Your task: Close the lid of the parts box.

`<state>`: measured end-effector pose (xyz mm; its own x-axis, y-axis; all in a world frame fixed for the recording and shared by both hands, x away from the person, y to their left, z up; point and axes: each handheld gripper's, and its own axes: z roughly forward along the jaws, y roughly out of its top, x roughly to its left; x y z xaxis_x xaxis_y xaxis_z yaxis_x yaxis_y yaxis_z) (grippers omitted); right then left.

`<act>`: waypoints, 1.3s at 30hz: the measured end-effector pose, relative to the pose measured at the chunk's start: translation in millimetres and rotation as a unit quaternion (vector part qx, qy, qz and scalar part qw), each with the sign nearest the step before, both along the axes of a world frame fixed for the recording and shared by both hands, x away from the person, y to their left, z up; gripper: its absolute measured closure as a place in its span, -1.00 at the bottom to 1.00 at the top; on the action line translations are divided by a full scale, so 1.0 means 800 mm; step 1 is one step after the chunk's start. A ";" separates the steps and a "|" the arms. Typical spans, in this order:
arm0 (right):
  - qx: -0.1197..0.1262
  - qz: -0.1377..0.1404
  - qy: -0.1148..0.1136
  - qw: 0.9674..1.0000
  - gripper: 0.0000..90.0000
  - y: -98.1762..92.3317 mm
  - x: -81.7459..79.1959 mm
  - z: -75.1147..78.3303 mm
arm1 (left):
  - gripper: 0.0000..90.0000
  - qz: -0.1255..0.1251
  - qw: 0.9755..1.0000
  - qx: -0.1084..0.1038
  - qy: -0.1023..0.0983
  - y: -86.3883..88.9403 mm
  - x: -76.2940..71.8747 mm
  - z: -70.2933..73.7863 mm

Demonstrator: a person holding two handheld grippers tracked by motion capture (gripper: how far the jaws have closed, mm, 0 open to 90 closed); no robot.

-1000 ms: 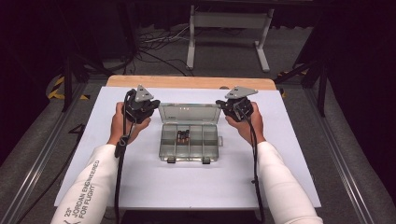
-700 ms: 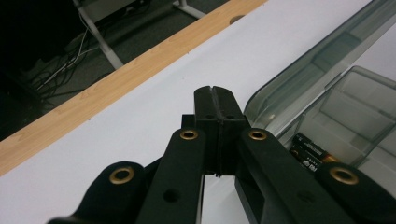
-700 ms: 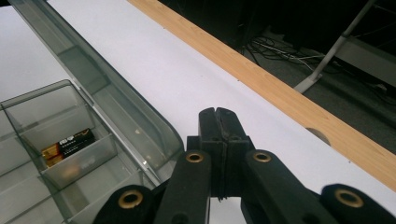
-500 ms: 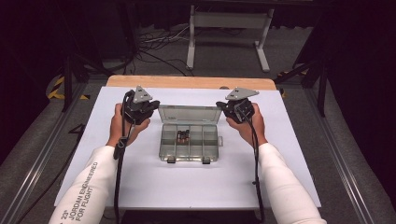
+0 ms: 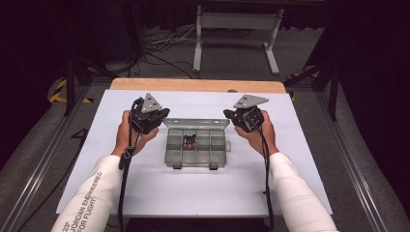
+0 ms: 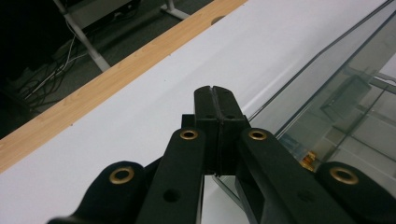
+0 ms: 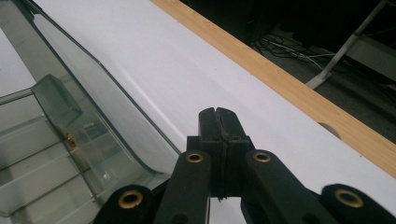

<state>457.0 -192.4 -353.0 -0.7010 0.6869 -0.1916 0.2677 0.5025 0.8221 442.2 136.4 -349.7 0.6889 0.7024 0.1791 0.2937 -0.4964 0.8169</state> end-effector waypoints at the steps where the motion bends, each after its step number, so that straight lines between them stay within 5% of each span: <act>1: 0.001 0.001 0.001 1.000 1.00 0.000 -0.002 0.000 | 0.99 0.001 1.000 -0.002 0.000 -0.001 -0.002 -0.001; 21: -0.020 0.037 0.012 0.999 1.00 0.006 -0.035 -0.004 | 0.99 -0.038 0.999 0.014 0.003 0.004 -0.036 -0.012; 30: -0.029 0.060 0.024 0.998 1.00 0.008 -0.052 -0.015 | 1.00 -0.068 0.997 0.026 0.005 0.005 -0.057 -0.027; 39: -0.028 0.075 0.040 0.996 1.00 0.011 -0.066 -0.035 | 1.00 -0.092 0.996 0.016 0.012 0.008 -0.066 -0.044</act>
